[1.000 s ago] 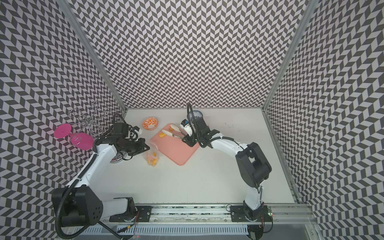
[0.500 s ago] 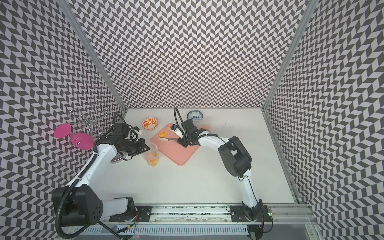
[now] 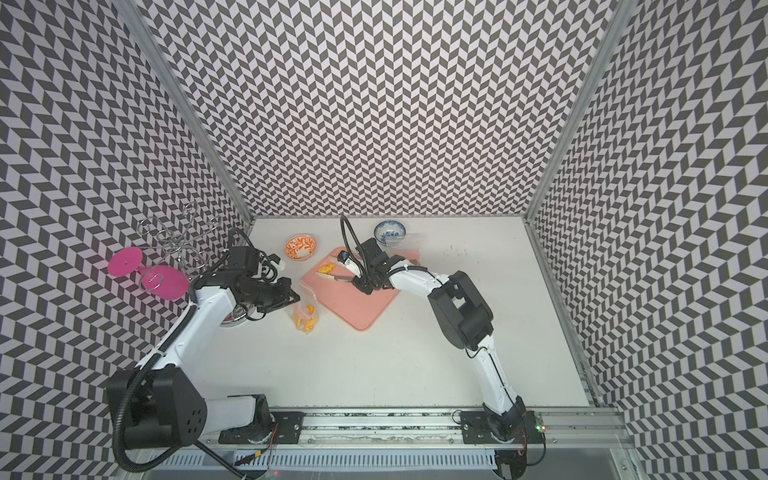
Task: Put the cookies into a resealable bag to prevent moisture
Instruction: Pick up the cookie from the tray.
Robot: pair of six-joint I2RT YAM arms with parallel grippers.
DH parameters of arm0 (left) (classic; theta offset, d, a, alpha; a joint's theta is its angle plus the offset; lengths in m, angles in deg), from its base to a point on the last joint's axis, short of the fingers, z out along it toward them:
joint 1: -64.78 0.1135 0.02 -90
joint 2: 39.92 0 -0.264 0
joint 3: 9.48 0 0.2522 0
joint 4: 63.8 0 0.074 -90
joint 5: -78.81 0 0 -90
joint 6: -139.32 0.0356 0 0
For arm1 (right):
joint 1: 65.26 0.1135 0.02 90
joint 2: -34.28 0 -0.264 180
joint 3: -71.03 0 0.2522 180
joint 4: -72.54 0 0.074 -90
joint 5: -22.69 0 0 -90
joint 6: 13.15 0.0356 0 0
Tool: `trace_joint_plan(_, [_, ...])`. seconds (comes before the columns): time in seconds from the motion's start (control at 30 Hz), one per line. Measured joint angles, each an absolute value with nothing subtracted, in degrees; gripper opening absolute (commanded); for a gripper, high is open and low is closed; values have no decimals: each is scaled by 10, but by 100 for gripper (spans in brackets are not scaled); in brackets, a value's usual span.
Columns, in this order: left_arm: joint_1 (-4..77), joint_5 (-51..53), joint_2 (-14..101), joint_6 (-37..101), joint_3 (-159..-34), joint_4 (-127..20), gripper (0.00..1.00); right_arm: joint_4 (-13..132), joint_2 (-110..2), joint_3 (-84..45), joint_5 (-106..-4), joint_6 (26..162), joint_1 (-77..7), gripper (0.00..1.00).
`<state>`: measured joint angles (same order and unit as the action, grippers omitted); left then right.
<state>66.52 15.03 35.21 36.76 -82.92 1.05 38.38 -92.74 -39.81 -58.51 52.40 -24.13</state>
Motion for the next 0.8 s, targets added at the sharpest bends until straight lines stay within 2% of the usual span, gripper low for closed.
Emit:
trace_joint_plan(0.43, [664, 151, 355, 371, -823, 9, 0, 374, -913, -375, -592, 514, -241, 26])
trace_joint_plan(0.8, [663, 151, 380, 371, -823, -2, 0, 388, -751, -209, -568, 547, -244, 25])
